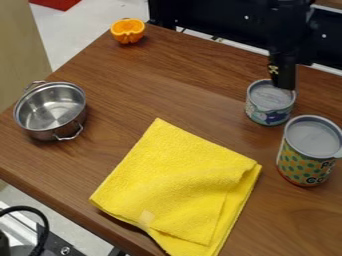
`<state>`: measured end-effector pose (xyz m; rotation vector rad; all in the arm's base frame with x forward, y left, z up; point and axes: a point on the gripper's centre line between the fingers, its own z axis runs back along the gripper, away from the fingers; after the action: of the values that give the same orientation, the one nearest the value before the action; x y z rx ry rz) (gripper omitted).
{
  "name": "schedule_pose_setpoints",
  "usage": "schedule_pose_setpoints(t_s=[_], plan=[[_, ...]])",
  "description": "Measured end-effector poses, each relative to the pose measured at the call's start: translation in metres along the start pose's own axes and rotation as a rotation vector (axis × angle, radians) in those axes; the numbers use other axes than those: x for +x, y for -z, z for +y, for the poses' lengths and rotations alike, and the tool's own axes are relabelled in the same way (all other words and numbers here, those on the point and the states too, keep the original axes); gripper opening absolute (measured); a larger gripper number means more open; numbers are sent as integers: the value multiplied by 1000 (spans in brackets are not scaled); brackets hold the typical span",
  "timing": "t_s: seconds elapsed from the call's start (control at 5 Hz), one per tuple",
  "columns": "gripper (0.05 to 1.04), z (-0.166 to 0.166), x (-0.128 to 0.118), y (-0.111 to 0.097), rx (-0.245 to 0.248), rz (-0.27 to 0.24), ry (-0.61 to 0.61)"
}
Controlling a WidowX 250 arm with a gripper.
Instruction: Moved can to the top left corner of the yellow cloth
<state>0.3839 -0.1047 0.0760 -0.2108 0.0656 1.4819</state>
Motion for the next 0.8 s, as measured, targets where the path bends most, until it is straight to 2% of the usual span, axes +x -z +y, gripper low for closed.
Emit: schedule_pose_setpoints(t_s=[0.2,0.4,0.8], plan=[[998,-4,-6,2,-36,-16,-44],[998,-8,-7,7,-16,-10,-88],[998,-9,-7,18,-34,-29,-99]])
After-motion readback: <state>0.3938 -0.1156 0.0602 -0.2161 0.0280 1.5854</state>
